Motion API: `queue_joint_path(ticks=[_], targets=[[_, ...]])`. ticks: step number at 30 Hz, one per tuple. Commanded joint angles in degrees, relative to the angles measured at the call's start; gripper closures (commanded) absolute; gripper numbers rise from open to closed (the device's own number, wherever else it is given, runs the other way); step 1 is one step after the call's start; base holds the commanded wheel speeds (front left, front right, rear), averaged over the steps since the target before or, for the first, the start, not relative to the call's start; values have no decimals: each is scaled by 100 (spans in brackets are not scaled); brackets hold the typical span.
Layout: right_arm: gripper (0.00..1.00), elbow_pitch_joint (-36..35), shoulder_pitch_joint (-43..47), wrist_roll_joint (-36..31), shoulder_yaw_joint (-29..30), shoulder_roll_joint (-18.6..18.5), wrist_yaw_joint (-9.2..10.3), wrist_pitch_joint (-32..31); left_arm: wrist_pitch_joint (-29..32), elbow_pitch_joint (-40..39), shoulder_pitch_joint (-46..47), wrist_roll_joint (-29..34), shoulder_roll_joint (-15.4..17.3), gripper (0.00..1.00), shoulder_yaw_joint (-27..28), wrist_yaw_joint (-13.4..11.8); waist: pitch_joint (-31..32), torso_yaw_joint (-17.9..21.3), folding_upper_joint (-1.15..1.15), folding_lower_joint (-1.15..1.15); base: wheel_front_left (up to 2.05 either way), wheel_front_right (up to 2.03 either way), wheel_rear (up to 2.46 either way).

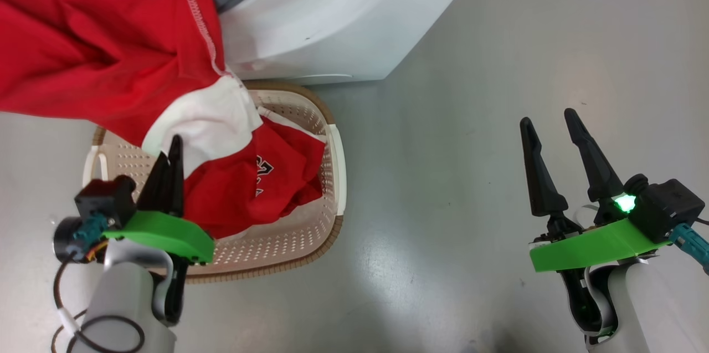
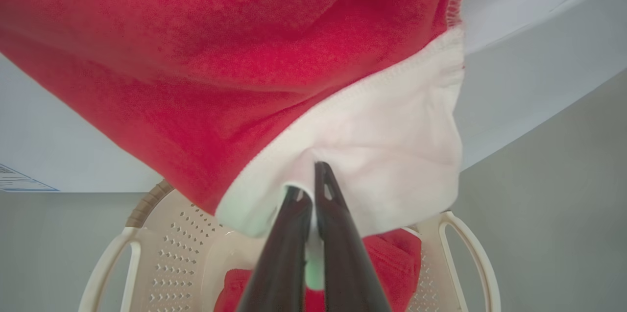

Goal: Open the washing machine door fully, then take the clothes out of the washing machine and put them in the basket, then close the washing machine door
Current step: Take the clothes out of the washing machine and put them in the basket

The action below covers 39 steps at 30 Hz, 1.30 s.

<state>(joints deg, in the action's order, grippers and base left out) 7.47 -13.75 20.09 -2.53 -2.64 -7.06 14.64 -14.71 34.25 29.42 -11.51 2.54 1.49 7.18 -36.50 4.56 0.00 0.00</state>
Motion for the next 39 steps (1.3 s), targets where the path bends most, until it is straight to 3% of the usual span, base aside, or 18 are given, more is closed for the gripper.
queue_joint_path(ticks=[1,8,9,11,13,25,39], targets=[[0,-134,0,0,-132,-23,-43,36,-29,16,53,-13,172,81,133,30,-53,24,0,0,0,0,0],[0,-115,-19,0,-158,-23,-43,36,-29,313,230,-40,207,62,174,30,-76,42,0,0,0,0,0],[0,-110,-17,-1,-159,-23,-43,36,-29,343,238,-47,208,54,165,30,-69,42,0,0,0,0,0],[0,-101,-8,-6,-157,-23,-43,36,-29,378,247,-68,210,20,165,30,-48,36,0,0,0,0,0],[0,-94,3,-13,-156,-23,-43,36,-29,392,241,-79,212,0,163,30,-20,28,0,0,0,0,0],[0,-46,55,-61,-141,-23,-43,36,-29,30,2,-177,174,0,95,31,204,-86,0,0,0,0,0],[0,23,193,-104,-144,-23,-43,36,-29,-1054,-721,-38,104,0,269,31,584,-241,0,0,0,0,0]])
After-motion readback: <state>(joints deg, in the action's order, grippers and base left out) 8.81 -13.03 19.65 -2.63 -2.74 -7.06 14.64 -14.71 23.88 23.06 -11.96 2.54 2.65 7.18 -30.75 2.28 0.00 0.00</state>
